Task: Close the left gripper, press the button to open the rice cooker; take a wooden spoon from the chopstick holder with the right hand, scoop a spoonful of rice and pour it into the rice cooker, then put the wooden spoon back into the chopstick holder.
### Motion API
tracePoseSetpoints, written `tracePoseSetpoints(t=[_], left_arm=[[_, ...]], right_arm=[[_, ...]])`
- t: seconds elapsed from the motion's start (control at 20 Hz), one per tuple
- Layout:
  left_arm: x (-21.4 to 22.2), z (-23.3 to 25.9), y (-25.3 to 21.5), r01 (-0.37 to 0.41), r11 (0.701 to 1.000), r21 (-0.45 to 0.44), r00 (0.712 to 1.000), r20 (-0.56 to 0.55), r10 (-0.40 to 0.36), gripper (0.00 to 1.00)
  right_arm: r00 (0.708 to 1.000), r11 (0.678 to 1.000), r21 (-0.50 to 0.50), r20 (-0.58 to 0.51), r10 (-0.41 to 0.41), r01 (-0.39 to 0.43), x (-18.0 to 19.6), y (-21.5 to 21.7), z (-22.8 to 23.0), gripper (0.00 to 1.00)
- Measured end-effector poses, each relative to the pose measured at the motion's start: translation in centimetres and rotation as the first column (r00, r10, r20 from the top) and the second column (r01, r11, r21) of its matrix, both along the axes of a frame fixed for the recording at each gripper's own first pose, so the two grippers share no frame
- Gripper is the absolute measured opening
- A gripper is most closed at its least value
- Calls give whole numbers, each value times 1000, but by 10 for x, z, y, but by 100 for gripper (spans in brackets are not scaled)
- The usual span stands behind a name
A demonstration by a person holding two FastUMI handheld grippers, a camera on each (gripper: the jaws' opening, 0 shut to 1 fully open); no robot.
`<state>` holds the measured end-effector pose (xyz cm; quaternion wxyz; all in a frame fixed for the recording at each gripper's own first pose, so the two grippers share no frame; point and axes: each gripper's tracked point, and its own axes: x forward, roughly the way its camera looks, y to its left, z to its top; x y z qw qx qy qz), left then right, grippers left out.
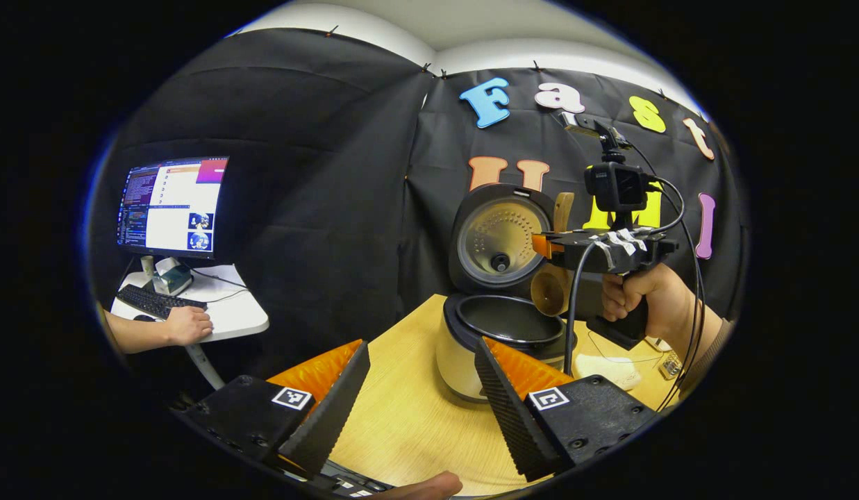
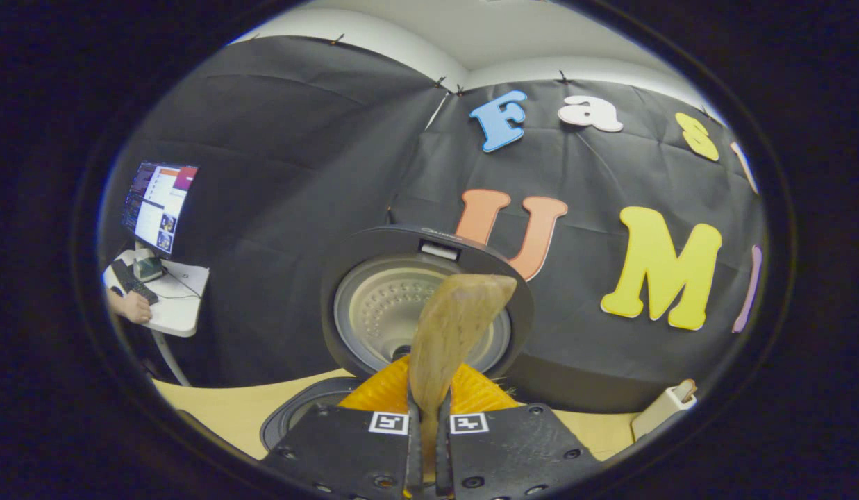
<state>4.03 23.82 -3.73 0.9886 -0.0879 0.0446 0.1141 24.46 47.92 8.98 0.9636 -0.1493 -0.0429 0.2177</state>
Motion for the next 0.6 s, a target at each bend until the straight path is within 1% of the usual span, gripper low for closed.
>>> tracePoseSetpoints(t=[0.15,0.3,0.45,0.6], left_arm=[[3,3,-8,13,1000,5,1000,9,-13,98],[7,2,-19,35,999,15,999,4,-36,97],[5,5,-19,13,999,33,1000,9,-13,98],[7,8,-28,19,999,41,1000,17,-19,98]], right_arm=[[1000,1000,26,9,-6,5,-3,-10,7,7],[999,998,56,-2,-35,35,1,-42,16,7],[996,992,84,-1,-93,92,5,-95,27,7],[987,981,111,-3,-162,162,12,-158,34,7]])
